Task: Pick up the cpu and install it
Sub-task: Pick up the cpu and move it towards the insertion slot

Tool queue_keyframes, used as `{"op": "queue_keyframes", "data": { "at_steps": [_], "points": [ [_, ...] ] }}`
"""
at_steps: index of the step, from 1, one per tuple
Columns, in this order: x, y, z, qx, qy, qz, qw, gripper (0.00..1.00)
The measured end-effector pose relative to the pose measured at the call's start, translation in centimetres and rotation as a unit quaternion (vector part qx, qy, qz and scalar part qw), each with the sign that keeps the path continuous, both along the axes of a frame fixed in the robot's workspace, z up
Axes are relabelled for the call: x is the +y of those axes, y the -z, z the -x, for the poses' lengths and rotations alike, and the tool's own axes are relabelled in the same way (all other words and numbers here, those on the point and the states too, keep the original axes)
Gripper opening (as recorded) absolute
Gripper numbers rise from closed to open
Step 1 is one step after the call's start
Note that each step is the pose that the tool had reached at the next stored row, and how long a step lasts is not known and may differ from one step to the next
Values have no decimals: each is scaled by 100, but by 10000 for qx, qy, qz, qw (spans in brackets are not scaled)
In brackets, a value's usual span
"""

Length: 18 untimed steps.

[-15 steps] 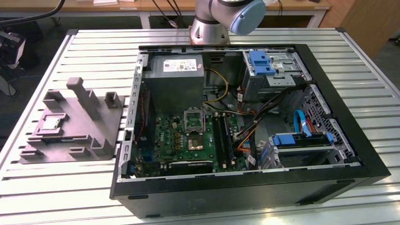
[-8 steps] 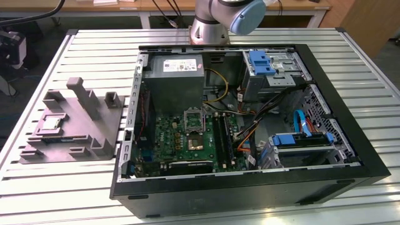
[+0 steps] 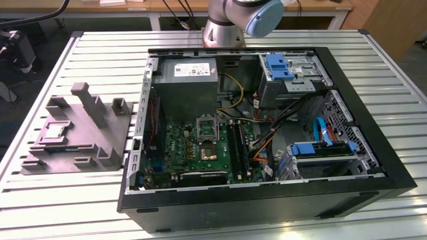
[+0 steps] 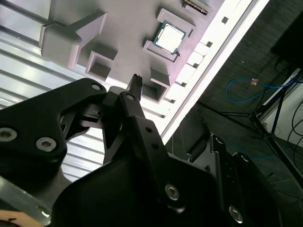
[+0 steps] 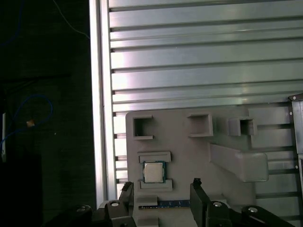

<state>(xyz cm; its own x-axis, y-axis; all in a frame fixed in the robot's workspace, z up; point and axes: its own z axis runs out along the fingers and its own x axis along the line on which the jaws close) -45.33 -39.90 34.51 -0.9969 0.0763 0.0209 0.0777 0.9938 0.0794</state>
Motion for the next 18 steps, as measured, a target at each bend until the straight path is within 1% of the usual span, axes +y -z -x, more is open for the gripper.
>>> {"op": "queue_keyframes", "data": {
  "at_steps": [1,4,8,15,17,18],
  "points": [
    [0,0,0,0,0,0,10000,59],
    [0,6,0,0,-12,0,10000,59],
    [0,9,1,2,-149,0,9999,59],
    [0,9,0,2,-151,0,9999,59],
    [0,9,0,2,-151,0,9999,58],
    [0,9,0,2,-151,0,9999,51]
  ]
}}
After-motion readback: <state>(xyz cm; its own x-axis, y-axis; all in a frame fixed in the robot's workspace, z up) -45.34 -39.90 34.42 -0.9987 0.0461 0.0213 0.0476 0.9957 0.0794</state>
